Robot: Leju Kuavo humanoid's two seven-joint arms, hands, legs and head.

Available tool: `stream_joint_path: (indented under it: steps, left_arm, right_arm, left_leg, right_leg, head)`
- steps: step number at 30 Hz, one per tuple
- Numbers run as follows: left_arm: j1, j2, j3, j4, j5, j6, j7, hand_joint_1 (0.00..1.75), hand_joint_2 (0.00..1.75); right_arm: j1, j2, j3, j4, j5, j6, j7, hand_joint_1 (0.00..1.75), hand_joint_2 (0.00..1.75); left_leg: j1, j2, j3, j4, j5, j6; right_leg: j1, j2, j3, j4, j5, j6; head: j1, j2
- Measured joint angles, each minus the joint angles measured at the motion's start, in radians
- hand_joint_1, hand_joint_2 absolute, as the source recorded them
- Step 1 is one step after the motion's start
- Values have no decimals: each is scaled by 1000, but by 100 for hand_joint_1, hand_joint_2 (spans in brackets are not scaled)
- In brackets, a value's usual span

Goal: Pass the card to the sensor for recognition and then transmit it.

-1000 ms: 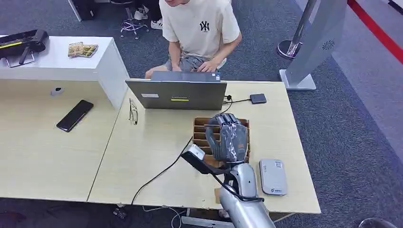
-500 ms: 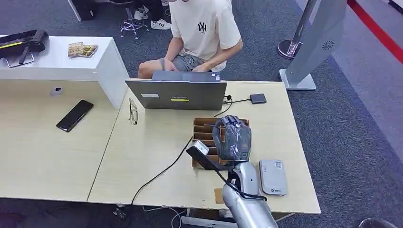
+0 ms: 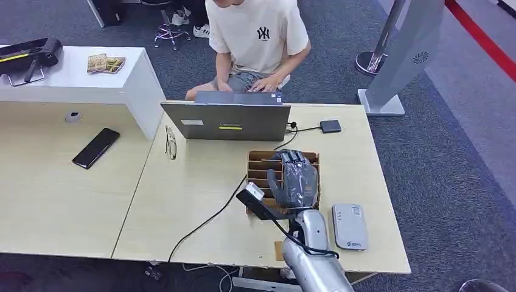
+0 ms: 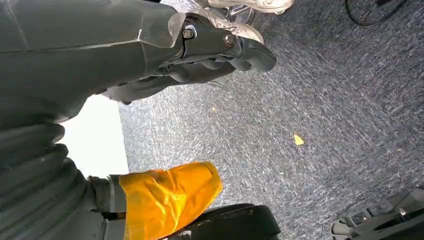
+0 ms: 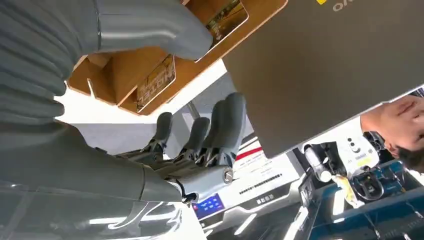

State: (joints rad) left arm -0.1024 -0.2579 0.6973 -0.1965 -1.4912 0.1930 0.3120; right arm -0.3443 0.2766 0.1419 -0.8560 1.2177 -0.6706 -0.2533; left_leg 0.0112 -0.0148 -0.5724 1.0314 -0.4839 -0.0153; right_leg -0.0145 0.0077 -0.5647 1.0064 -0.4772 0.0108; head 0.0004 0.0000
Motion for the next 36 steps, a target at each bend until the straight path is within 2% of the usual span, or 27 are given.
stream_joint_path:
  steps: [5,14,17,21,27,31,36]
  left_arm:
    - [0,0,0,0,-2,-1,0,0,175]
    - [0,0,0,0,-3,-1,0,0,175]
    - [0,0,0,0,-3,-1,0,0,175]
    - [0,0,0,0,-4,-1,0,0,175]
    - [0,0,0,0,-5,-1,0,0,175]
    - [0,0,0,0,-5,-1,0,0,175]
    - [0,0,0,0,-5,-1,0,0,175]
  right_arm:
    - [-10,0,0,12,6,0,10,96,175]
    - [-27,-6,-27,18,22,0,20,93,175]
    - [-31,-10,-40,18,28,0,21,82,175]
    - [-34,-16,-53,18,34,0,30,86,175]
    - [-38,-25,-69,26,39,0,29,79,175]
    - [-40,-28,-72,37,39,0,29,84,175]
    - [-40,-28,-73,56,39,0,29,80,175]
  left_leg:
    - [0,0,0,0,0,0]
    - [0,0,0,0,0,0]
    - [0,0,0,0,0,0]
    - [0,0,0,0,0,0]
    - [0,0,0,0,0,0]
    - [0,0,0,0,0,0]
    - [0,0,0,0,0,0]
  right_leg:
    - [0,0,0,0,0,0]
    - [0,0,0,0,0,0]
    - [0,0,0,0,0,0]
    - [0,0,0,0,0,0]
    - [0,0,0,0,0,0]
    - [0,0,0,0,0,0]
    - [0,0,0,0,0,0]
  head:
    - [0,0]
    - [0,0]
    - [0,0]
    - [0,0]
    - [0,0]
    - [0,0]
    - [0,0]
